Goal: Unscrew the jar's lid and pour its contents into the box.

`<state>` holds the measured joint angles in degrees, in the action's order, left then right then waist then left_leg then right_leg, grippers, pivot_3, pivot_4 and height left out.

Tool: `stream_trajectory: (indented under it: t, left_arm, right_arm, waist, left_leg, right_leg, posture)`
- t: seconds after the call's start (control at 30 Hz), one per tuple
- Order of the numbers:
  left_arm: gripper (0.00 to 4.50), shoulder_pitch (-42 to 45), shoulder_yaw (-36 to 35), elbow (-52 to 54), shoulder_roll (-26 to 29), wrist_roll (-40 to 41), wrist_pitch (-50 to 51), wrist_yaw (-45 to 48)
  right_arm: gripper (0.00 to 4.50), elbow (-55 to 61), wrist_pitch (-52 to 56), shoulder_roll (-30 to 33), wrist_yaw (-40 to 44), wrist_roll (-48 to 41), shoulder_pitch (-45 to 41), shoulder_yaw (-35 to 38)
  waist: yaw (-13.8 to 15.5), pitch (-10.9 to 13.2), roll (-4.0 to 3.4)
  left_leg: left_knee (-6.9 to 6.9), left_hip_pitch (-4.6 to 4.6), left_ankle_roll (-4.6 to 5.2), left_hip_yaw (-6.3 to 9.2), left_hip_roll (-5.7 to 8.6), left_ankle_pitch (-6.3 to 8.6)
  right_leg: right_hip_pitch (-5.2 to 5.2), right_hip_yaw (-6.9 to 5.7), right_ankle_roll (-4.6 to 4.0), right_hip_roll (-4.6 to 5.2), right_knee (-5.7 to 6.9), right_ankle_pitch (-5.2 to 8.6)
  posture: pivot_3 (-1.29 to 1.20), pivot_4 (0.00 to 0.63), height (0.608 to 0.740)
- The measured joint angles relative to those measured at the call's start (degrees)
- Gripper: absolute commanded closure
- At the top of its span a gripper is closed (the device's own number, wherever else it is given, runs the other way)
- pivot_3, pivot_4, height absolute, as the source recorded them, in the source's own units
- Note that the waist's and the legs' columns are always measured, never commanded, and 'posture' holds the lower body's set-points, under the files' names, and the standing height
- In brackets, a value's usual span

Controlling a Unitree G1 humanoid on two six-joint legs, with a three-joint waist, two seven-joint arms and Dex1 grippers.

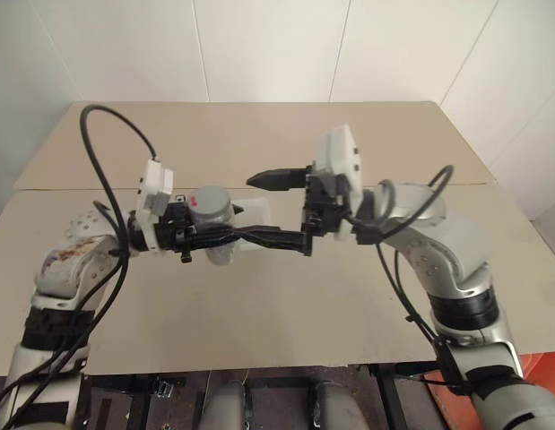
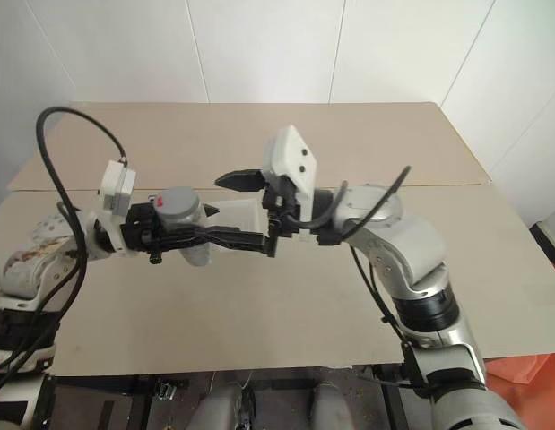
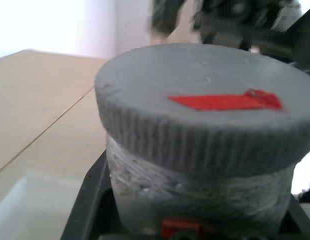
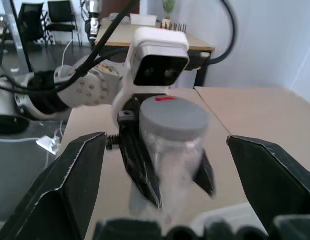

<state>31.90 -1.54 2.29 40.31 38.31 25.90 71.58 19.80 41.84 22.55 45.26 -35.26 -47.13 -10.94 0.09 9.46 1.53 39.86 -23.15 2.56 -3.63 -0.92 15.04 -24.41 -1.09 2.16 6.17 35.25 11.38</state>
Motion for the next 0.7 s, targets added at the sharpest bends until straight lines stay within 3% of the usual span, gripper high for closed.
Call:
stream_trajectory:
  t: [0.2,0.63,0.7]
  left_arm:
    - [2.56,2.3,2.8,-4.5,-2.5,-2.8,-3.2,4.6]
    - [2.56,3.9,2.7,-6.8,-4.1,-5.4,-6.8,6.2]
    - [2.56,3.9,2.6,-6.8,-4.1,-5.5,-6.9,6.3]
  right_arm:
    - [0.00,-3.4,3.3,-3.5,-4.9,2.3,-3.1,-1.1]
    - [0.00,-7.0,5.2,-5.9,-4.6,2.6,-3.9,-2.0]
    - [0.38,-7.3,5.2,-6.0,-4.3,2.8,-4.1,-2.0]
  waist:
    - [-0.5,0.0,0.00]
    - [-0.8,0.0,0.00]
    - [-0.8,0.0,0.00]
  left_leg:
    - [0.00,-0.10,-0.01,0.01,-0.02,-0.01]
    - [0.00,-0.09,0.00,0.08,-0.03,0.00]
    - [0.00,-0.09,0.01,0.09,-0.02,0.00]
  right_leg:
    - [-0.10,-0.03,0.02,0.00,0.04,0.00]
    - [-0.10,-0.03,0.03,0.00,0.06,0.00]
    - [-0.10,-0.03,0.03,0.00,0.07,0.00]
  posture:
    - [0.00,0.150,0.740]
    - [0.00,0.150,0.740]
    - [0.00,0.150,0.740]
